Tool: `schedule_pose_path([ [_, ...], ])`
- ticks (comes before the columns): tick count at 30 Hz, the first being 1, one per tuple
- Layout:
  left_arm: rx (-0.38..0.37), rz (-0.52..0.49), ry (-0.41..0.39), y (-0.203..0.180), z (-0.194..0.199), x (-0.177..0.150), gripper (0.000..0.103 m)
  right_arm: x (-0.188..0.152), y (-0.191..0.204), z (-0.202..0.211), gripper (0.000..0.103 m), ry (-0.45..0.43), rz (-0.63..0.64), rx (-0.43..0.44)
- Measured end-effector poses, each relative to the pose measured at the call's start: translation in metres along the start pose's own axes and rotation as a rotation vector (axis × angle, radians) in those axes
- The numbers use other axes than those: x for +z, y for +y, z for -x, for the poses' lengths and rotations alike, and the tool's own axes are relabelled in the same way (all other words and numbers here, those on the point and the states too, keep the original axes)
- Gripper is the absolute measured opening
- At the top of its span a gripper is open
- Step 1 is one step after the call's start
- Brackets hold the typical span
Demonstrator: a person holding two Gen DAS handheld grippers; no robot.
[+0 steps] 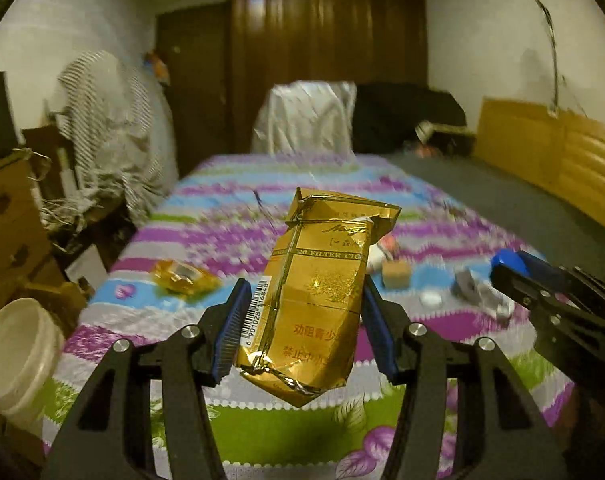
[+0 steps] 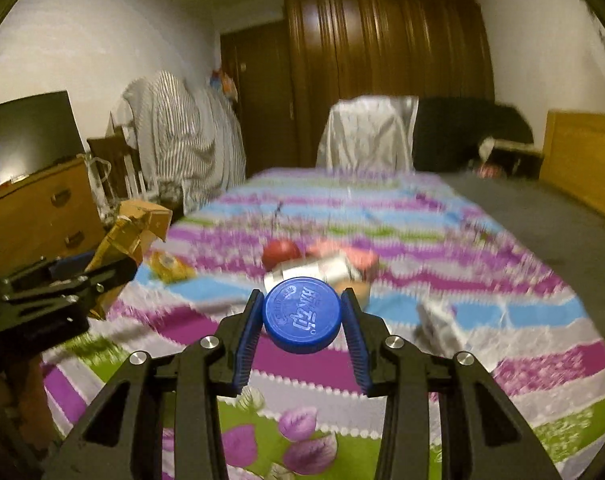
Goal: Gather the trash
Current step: 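Carry the gold foil packet and blue cap over the white bucket with both tools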
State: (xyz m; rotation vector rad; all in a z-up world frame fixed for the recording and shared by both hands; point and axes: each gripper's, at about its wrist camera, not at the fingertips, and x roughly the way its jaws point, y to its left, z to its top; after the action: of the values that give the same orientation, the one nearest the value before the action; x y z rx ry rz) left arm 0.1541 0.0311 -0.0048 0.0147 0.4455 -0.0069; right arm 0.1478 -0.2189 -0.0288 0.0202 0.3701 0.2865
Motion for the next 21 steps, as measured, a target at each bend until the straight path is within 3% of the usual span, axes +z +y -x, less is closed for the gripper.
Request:
schedule_pose_path([
  [7,0.048,0.007,-0.114,-0.013,0.035,0.005,0.053,0.011,0.013,0.047,0.041,-0.113,0.019,-0.054],
  [21,0.085,0.018,-0.159,-0.011,0.054,0.010,0.053,0.019,0.033,0.065,0.041,-0.145,0.043,-0.055],
])
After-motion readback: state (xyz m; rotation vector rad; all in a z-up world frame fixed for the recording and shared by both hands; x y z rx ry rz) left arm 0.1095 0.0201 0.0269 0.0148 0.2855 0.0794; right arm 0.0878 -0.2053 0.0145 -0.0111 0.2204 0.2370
